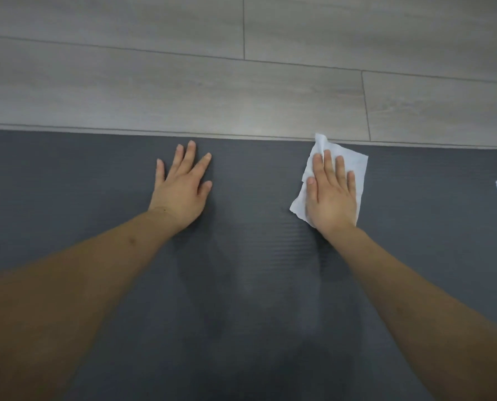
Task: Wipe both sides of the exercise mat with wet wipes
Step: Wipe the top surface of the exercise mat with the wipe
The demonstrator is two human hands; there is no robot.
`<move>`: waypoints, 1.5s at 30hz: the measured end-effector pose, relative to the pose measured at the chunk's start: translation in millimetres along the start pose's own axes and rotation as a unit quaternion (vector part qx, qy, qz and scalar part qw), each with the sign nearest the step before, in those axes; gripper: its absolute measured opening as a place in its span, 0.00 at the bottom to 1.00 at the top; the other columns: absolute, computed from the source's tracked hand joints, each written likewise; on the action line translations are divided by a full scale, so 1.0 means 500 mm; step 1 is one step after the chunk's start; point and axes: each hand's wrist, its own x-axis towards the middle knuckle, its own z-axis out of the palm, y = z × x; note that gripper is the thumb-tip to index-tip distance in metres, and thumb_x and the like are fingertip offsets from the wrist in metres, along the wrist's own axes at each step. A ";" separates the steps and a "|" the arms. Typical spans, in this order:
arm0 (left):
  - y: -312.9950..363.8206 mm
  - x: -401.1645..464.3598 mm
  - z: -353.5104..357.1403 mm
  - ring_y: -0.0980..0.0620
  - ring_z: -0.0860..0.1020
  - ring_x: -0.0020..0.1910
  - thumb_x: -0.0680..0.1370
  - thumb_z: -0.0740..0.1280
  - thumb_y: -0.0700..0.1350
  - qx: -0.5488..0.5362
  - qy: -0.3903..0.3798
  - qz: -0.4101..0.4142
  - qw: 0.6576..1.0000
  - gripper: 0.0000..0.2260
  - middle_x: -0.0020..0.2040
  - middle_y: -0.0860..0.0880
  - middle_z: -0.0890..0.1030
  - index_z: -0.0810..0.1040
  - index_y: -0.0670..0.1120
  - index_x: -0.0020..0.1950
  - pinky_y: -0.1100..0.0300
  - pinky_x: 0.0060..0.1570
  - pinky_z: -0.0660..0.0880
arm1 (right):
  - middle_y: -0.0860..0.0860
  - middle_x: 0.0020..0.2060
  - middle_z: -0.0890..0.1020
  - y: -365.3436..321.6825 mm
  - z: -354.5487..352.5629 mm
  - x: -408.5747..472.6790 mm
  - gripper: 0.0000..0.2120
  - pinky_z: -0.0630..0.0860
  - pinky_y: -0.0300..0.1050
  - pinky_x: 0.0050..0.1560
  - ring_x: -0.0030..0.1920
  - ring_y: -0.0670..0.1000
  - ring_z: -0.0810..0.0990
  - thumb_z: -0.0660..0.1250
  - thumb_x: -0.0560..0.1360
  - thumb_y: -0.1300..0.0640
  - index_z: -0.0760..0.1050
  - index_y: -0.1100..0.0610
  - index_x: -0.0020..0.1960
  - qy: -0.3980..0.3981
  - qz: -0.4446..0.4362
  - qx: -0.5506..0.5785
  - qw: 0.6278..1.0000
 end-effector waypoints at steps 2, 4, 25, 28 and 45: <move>-0.039 -0.030 -0.016 0.45 0.35 0.81 0.83 0.55 0.62 0.021 0.006 -0.059 0.998 0.28 0.83 0.51 0.37 0.52 0.62 0.82 0.29 0.74 0.39 | 0.45 0.84 0.45 -0.035 0.002 0.000 0.28 0.43 0.57 0.82 0.83 0.52 0.41 0.39 0.86 0.46 0.43 0.48 0.85 0.004 -0.005 -0.007 1.000; -0.084 -0.060 -0.035 0.44 0.34 0.81 0.81 0.57 0.67 -0.006 -0.007 -0.144 0.990 0.29 0.83 0.53 0.37 0.51 0.67 0.80 0.25 0.71 0.41 | 0.47 0.84 0.46 -0.093 0.008 0.006 0.28 0.42 0.58 0.82 0.83 0.53 0.41 0.39 0.86 0.45 0.42 0.48 0.85 0.005 -0.007 0.001 1.000; 0.069 -0.098 -0.009 0.46 0.43 0.82 0.84 0.56 0.62 0.016 0.014 -0.135 0.991 0.26 0.84 0.52 0.48 0.54 0.65 0.81 0.27 0.74 0.49 | 0.44 0.84 0.42 0.021 -0.015 0.031 0.28 0.38 0.56 0.81 0.83 0.49 0.39 0.39 0.85 0.41 0.43 0.41 0.84 -0.015 -0.086 0.009 0.996; 0.159 -0.085 0.020 0.47 0.45 0.82 0.82 0.56 0.64 0.007 0.019 -0.123 0.992 0.27 0.83 0.53 0.50 0.55 0.65 0.80 0.27 0.73 0.51 | 0.45 0.84 0.44 0.167 -0.030 0.036 0.28 0.39 0.57 0.82 0.83 0.50 0.41 0.40 0.85 0.42 0.44 0.41 0.84 -0.009 -0.032 0.020 0.999; 0.227 -0.079 0.070 0.50 0.48 0.82 0.84 0.51 0.62 0.032 0.026 -0.099 0.994 0.23 0.83 0.56 0.50 0.56 0.66 0.80 0.32 0.70 0.56 | 0.48 0.84 0.42 0.219 -0.023 0.022 0.29 0.40 0.60 0.81 0.83 0.56 0.39 0.39 0.84 0.43 0.41 0.44 0.84 0.002 0.005 0.013 1.000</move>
